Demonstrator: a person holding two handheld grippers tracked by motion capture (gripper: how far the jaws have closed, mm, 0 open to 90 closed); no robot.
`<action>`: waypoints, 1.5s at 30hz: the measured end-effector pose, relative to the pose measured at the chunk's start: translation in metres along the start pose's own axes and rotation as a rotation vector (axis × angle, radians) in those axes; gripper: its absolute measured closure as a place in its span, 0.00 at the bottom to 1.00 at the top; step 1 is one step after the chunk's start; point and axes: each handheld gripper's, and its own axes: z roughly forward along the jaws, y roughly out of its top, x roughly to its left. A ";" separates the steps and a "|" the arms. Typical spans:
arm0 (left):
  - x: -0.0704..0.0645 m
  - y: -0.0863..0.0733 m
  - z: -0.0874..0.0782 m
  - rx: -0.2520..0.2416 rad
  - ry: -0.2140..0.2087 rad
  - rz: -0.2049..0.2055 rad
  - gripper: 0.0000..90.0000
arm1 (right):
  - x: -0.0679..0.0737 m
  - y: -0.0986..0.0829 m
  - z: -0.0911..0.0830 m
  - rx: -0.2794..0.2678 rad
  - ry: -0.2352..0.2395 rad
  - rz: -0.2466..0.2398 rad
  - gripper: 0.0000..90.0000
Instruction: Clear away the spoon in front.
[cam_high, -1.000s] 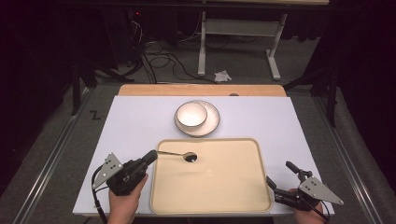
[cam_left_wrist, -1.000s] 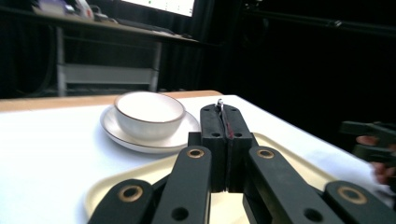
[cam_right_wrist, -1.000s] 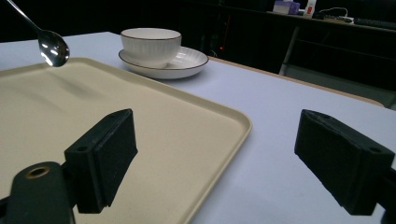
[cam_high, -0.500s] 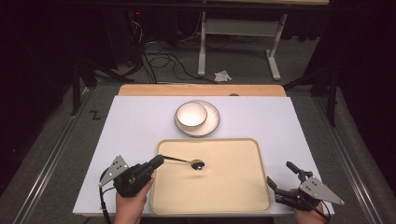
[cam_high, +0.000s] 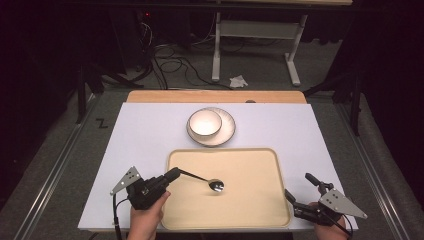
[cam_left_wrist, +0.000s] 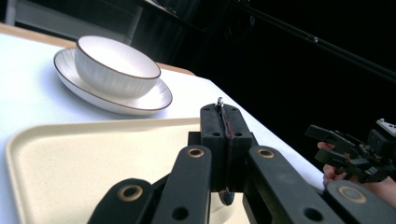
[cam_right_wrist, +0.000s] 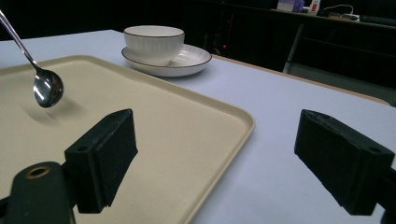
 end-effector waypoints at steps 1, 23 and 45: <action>0.000 0.000 0.000 0.000 0.000 0.000 1.00 | 0.000 0.000 0.000 0.000 0.000 0.000 0.15; 0.013 -0.015 0.012 0.034 0.041 -0.114 0.98 | 0.000 -0.001 0.001 0.004 0.015 -0.002 0.16; 0.023 -0.018 0.013 0.162 0.171 -0.107 0.79 | -0.001 -0.001 0.001 0.008 0.017 -0.002 0.17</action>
